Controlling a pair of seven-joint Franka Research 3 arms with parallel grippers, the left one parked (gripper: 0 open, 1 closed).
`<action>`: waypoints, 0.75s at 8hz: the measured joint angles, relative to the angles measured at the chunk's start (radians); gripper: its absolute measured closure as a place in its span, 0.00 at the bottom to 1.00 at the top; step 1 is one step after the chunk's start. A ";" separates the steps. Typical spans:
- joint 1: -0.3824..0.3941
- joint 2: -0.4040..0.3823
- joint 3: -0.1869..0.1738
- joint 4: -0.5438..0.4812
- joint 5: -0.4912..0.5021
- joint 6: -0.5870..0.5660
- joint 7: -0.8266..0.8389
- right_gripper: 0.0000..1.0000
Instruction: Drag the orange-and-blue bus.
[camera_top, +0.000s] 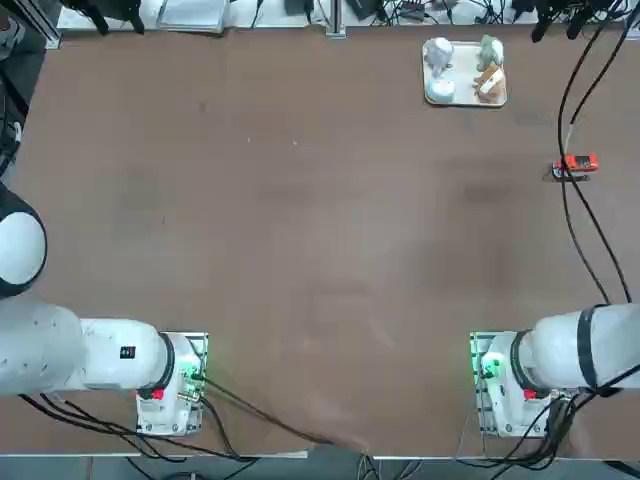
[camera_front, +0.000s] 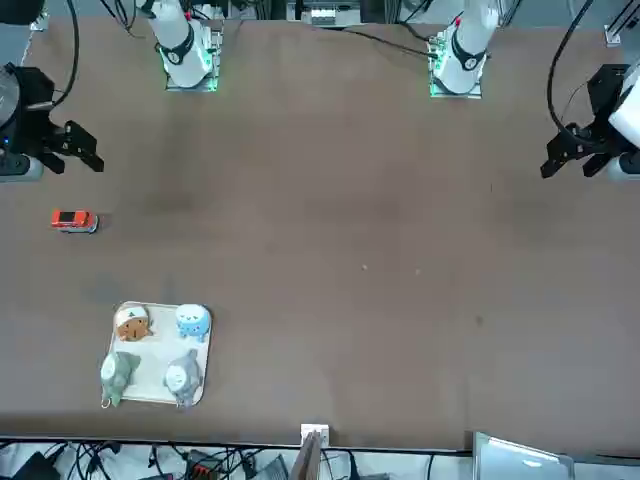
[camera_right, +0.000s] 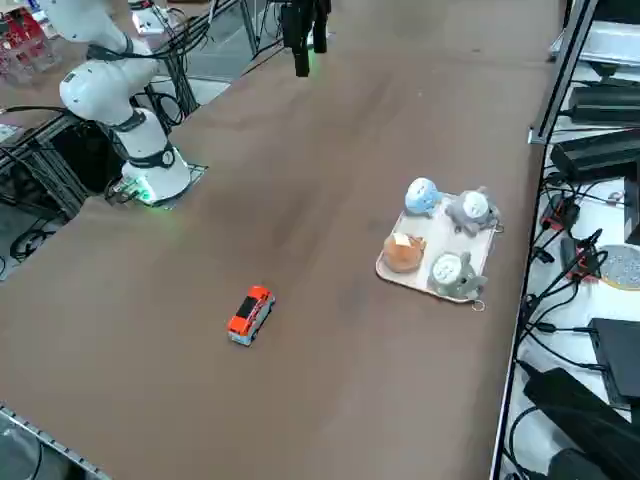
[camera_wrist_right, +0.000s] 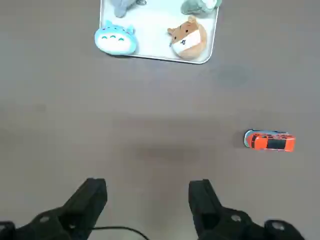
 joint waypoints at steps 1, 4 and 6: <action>0.001 0.001 0.001 0.000 0.000 0.000 0.000 0.00; 0.009 0.006 0.003 0.000 0.000 0.000 0.000 0.00; 0.008 0.014 0.002 0.006 0.000 0.009 0.000 0.00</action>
